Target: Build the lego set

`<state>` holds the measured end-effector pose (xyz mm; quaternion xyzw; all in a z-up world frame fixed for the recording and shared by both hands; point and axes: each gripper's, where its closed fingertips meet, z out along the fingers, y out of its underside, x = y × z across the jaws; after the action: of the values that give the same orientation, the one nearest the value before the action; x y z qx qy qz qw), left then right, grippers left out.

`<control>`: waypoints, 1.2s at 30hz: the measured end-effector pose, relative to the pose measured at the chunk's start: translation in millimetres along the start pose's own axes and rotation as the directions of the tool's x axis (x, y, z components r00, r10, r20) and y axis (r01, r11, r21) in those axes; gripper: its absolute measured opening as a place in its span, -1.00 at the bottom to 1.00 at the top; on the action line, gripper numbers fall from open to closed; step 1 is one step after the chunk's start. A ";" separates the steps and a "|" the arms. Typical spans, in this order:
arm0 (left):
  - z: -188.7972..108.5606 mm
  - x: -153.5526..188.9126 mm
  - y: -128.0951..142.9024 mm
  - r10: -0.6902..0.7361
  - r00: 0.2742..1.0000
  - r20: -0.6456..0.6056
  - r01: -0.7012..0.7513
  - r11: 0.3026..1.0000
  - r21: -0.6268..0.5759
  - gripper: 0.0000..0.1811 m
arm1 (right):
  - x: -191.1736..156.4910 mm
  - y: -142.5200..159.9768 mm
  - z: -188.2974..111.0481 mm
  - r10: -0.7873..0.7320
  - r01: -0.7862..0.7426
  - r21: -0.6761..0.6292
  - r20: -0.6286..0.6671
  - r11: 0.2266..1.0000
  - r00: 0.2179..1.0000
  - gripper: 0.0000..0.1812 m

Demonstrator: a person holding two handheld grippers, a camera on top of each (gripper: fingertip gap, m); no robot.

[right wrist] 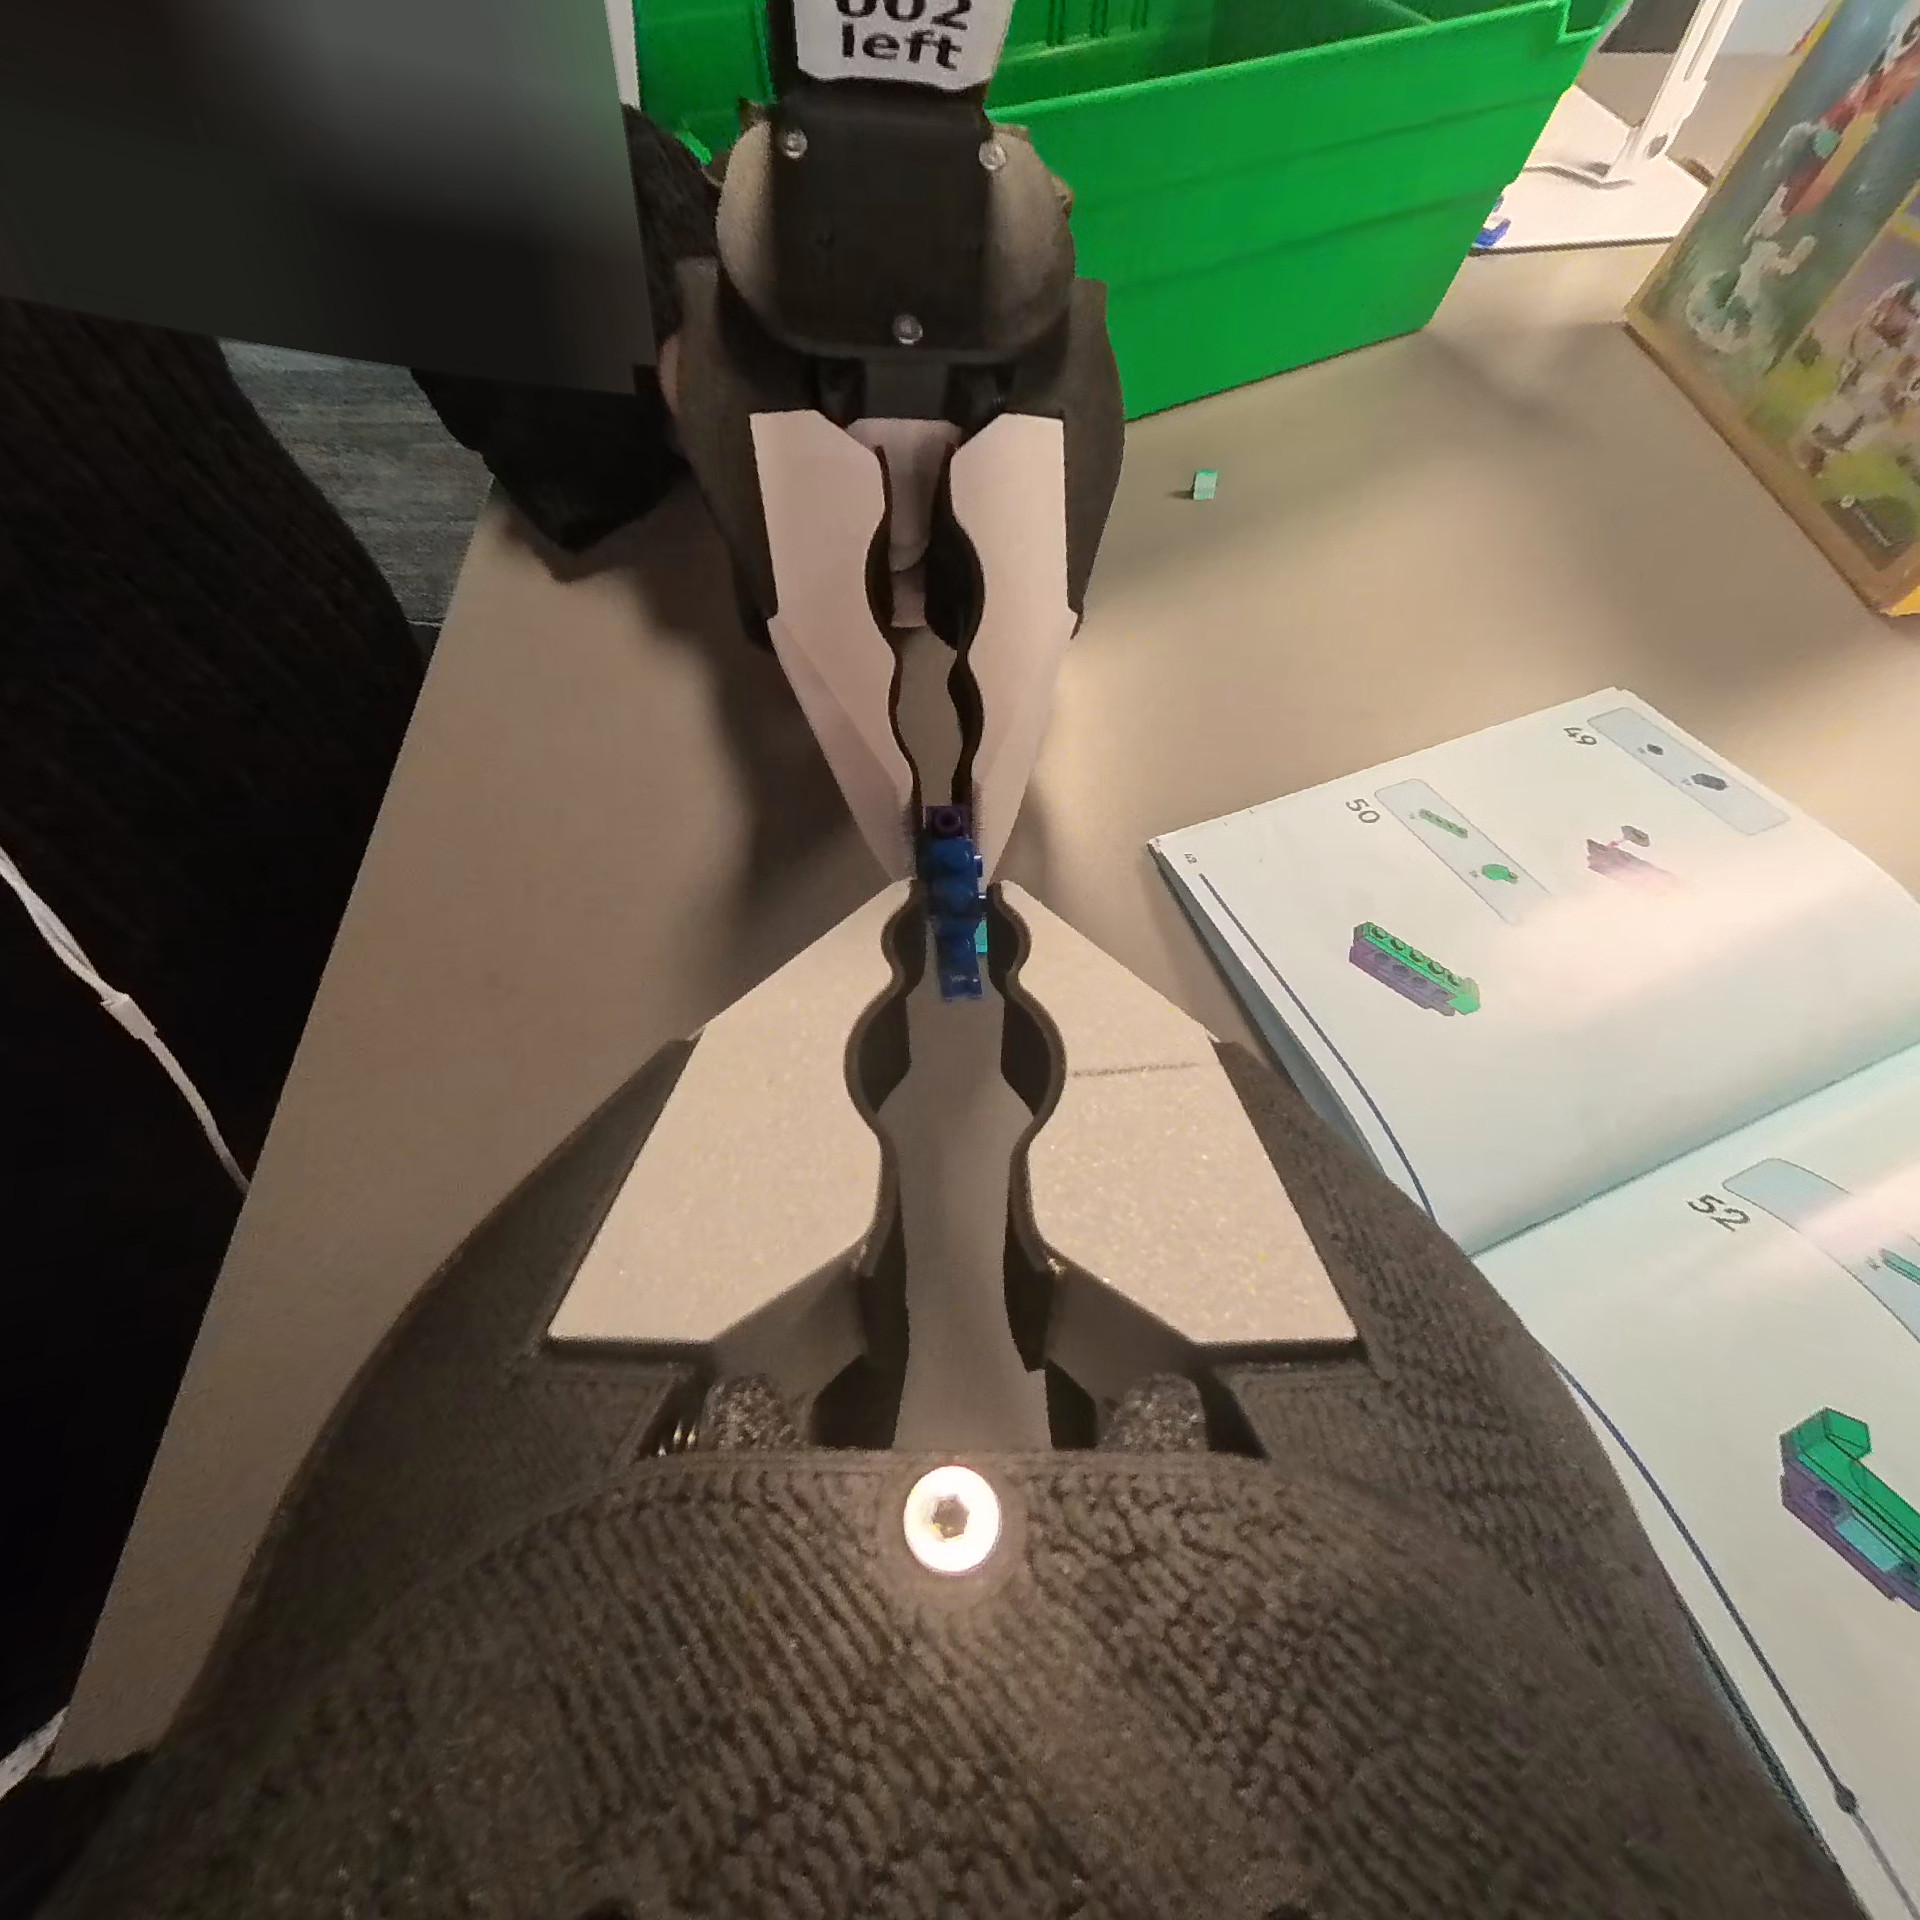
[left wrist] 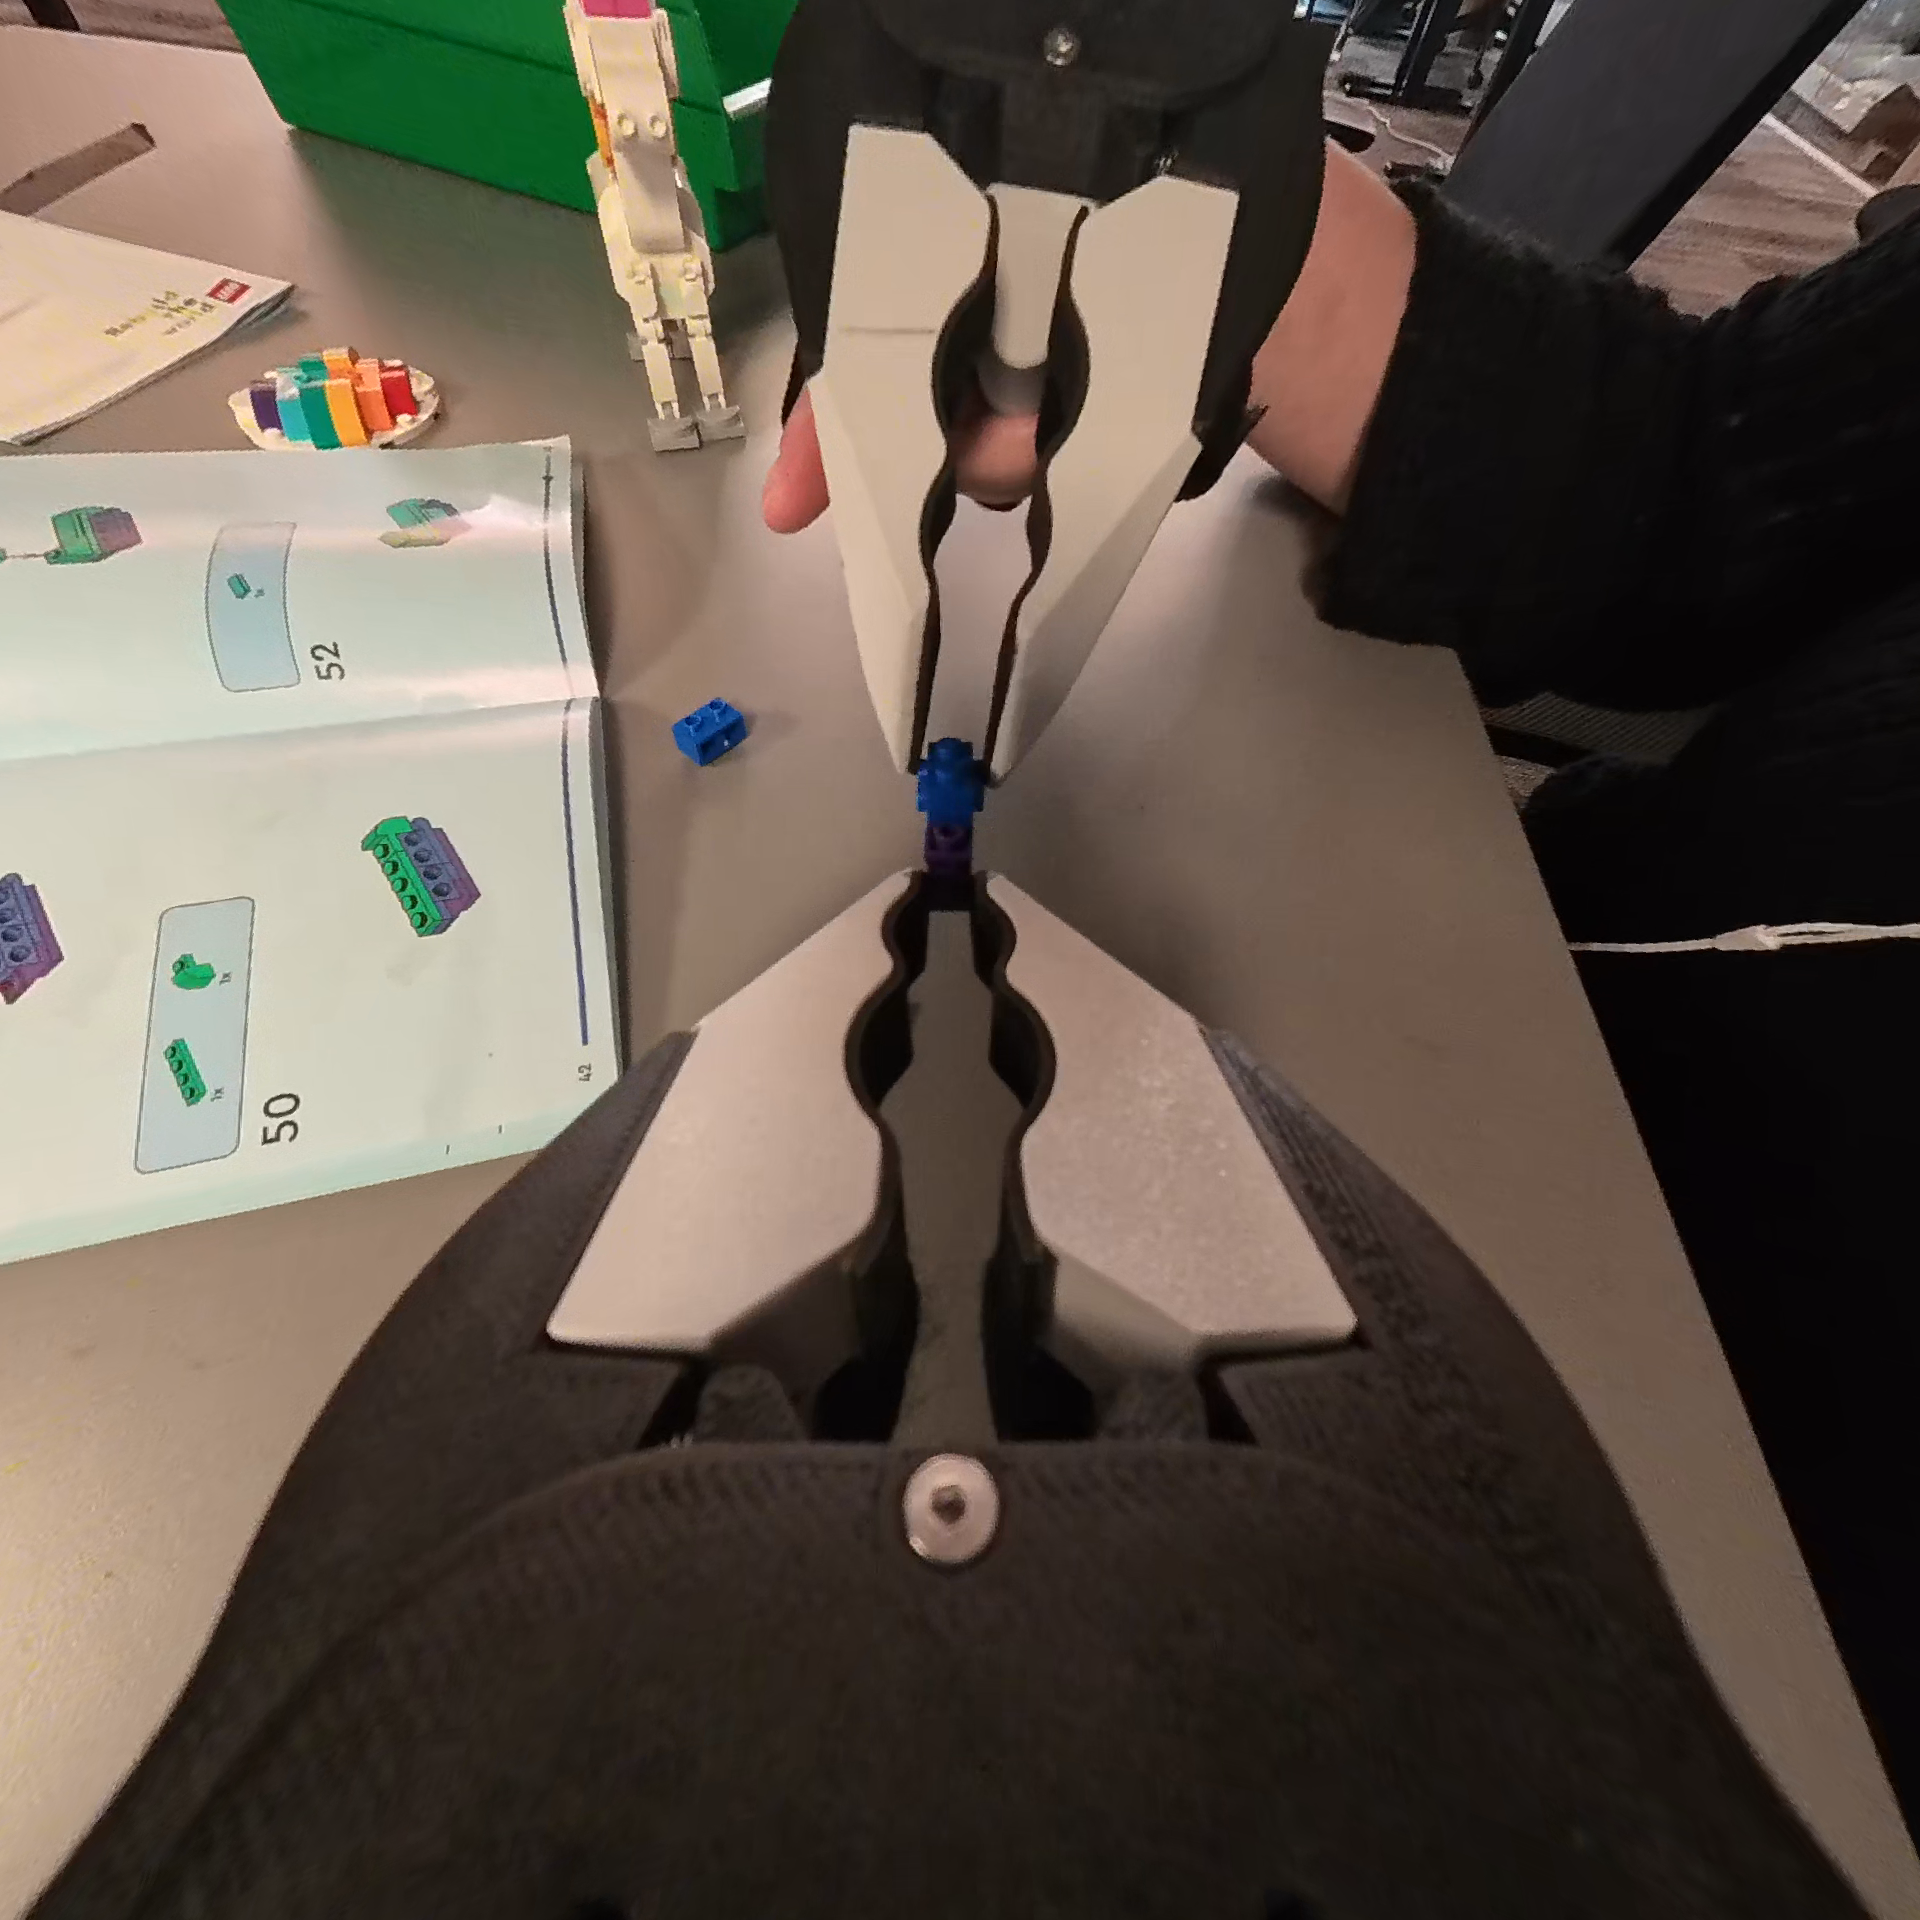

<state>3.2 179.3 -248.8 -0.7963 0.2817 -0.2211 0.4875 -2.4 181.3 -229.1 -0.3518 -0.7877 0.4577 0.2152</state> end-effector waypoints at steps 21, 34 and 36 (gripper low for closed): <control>-2.2 -6.0 -3.1 -0.099 0.994 -0.036 0.100 0.995 0.023 -0.92 | 11.5 0.9 -23.8 0.083 -0.077 0.114 -0.050 0.991 0.995 -0.90; -5.5 -3.8 -7.6 -0.057 0.998 -0.022 0.058 0.996 0.063 -0.92 | 14.8 -5.9 -27.9 0.057 -0.041 0.179 -0.084 0.983 0.995 -0.90; -5.6 -3.0 -7.9 -0.049 0.999 -0.021 0.050 0.997 0.065 -0.92 | 16.4 -7.5 -30.3 0.060 -0.041 0.197 -0.094 0.980 0.994 -0.90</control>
<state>-0.7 180.5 -239.5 -0.7844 0.2594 -0.2499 0.5050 4.0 208.4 -207.5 -0.3713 -0.7183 0.5197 0.2758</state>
